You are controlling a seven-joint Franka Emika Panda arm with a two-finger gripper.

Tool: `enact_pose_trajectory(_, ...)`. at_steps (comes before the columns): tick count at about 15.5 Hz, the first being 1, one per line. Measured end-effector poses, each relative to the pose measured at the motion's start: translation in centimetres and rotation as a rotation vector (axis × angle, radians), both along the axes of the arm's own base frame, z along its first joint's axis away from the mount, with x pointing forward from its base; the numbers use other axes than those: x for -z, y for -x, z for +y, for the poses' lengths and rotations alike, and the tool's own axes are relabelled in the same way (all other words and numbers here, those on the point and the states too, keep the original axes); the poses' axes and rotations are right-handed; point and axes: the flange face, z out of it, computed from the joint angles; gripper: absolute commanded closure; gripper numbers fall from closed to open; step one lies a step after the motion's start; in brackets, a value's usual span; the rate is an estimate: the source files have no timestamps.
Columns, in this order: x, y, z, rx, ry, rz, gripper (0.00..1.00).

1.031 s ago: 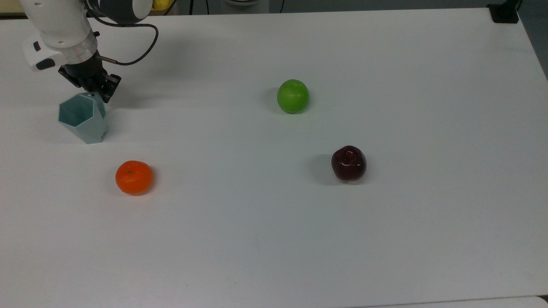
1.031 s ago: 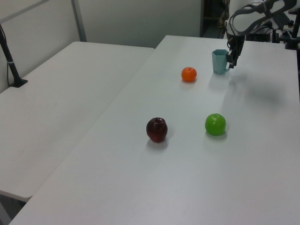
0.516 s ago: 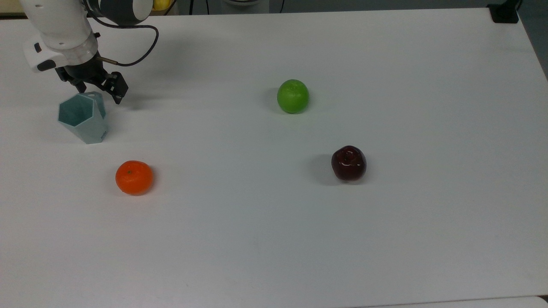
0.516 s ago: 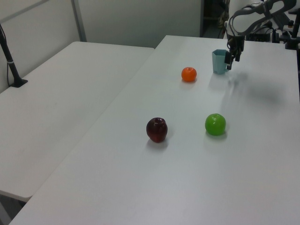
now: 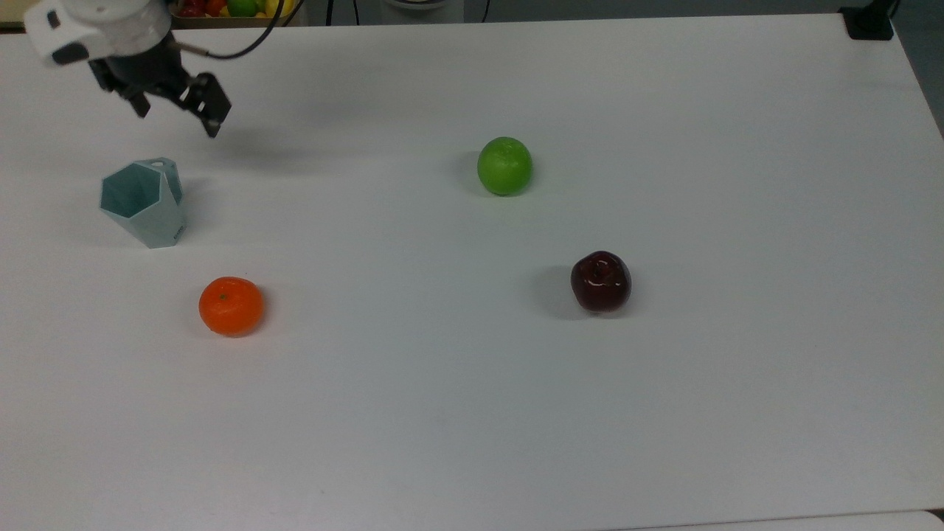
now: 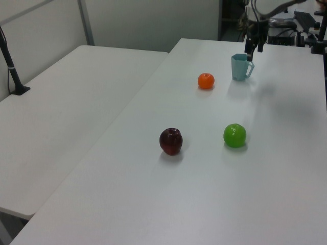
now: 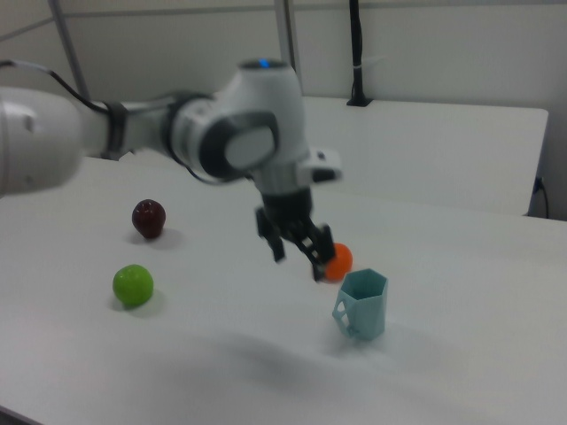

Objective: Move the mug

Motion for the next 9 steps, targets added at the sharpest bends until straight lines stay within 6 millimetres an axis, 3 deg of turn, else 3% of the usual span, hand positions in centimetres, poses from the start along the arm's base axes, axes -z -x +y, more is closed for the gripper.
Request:
enact_pose_trajectory(2,-6.2,0.4,4.9,-0.013,-0.011,0.024,0.0)
enact_pose_trajectory(4,-10.0,0.8,8.7,-0.041,-0.012,0.017,0.0)
enact_pose_trajectory(6,-11.4,1.0,10.7,-0.064,-0.02,0.0,0.0)
enact_pose_trajectory(9,-11.0,1.0,10.2,-0.055,-0.026,0.005,0.0)
